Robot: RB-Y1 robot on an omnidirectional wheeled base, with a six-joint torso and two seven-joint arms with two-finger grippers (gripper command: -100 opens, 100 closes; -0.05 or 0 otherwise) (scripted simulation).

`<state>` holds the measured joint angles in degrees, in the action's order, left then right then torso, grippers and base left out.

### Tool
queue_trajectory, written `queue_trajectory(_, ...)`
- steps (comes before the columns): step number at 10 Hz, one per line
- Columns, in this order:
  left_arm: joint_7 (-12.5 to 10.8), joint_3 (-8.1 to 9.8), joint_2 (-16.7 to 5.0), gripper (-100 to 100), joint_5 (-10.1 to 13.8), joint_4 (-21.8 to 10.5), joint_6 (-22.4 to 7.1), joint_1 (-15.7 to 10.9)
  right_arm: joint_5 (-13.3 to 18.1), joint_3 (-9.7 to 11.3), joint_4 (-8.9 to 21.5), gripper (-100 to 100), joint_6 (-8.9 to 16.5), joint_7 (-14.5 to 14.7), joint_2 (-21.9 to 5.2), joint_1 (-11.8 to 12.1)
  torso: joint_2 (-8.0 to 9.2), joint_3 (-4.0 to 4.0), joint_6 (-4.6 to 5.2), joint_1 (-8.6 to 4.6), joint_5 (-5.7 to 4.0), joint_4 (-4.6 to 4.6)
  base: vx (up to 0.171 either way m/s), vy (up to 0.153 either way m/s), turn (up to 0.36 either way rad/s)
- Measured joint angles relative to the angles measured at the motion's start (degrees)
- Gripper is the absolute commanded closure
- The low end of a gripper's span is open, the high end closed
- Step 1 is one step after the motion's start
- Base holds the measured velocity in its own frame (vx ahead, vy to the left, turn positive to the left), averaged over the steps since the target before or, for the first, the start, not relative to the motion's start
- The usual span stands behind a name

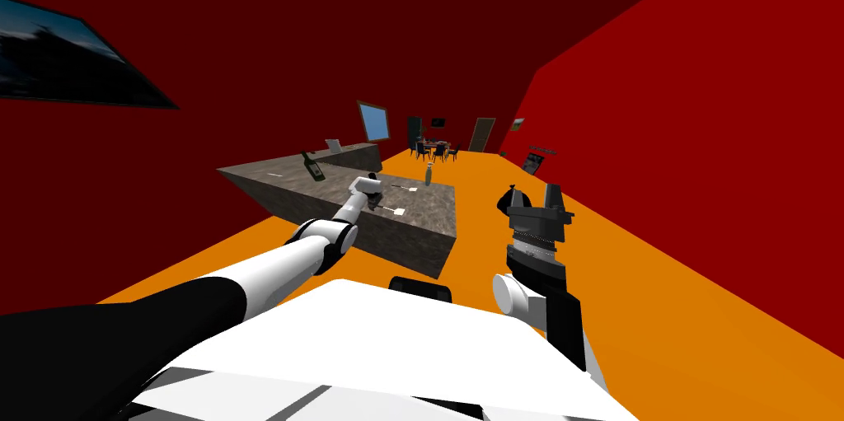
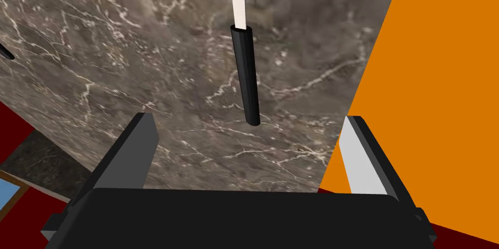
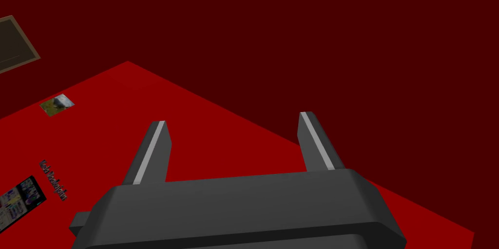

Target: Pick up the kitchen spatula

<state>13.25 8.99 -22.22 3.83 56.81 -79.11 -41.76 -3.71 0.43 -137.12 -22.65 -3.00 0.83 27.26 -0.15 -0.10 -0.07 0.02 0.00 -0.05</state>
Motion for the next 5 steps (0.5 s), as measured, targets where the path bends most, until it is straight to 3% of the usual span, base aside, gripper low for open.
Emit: queue_trajectory(5, -0.2, 1.35, 0.3, -100, 1.3, -6.4, -3.6, -3.2, 0.0, 0.0, 0.0, 0, 0.0, 0.0, 0.0, 0.0, -0.02, -0.01, 0.01, 0.00, 0.00, 0.00, 0.045, 0.008, -0.022)
